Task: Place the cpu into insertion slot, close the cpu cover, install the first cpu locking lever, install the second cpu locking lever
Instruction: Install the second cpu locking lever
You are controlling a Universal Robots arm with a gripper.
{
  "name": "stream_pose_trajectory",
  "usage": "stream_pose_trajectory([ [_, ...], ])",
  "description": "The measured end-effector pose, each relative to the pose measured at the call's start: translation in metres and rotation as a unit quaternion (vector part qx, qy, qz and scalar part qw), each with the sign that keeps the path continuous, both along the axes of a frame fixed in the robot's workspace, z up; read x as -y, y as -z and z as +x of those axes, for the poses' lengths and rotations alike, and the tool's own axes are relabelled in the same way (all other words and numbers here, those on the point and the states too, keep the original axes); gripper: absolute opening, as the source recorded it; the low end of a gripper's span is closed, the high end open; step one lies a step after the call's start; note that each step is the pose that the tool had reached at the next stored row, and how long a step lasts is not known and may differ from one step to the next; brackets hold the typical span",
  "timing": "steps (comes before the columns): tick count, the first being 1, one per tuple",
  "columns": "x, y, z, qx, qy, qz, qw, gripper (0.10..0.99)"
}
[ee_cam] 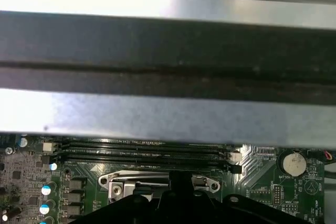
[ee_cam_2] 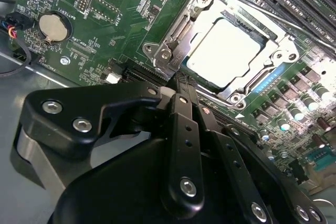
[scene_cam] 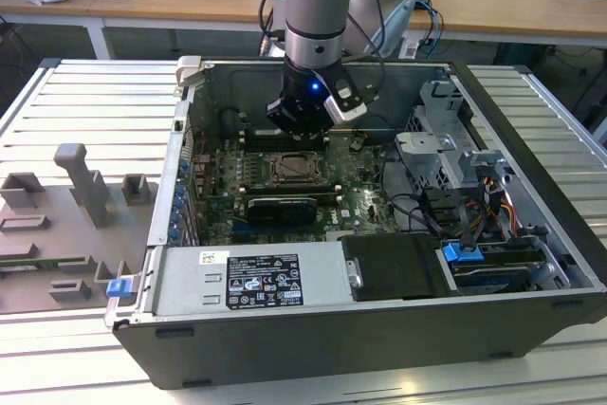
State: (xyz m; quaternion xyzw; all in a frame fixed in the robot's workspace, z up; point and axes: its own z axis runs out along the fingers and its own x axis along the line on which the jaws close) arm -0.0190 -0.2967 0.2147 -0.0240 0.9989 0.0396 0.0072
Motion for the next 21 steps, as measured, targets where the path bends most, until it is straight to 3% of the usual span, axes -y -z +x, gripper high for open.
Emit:
stream_pose_trajectory([
  [8,0.0028,-0.0005,0.0,-0.0001,0.0,-0.0002,1.0,0.106],
  [15,0.0028,-0.0153,0.0,0.0,0.0,-0.0001,1.0,0.106],
  [21,0.0041,-0.0156,0.0,0.0,0.0,-0.0001,1.0,0.106],
])
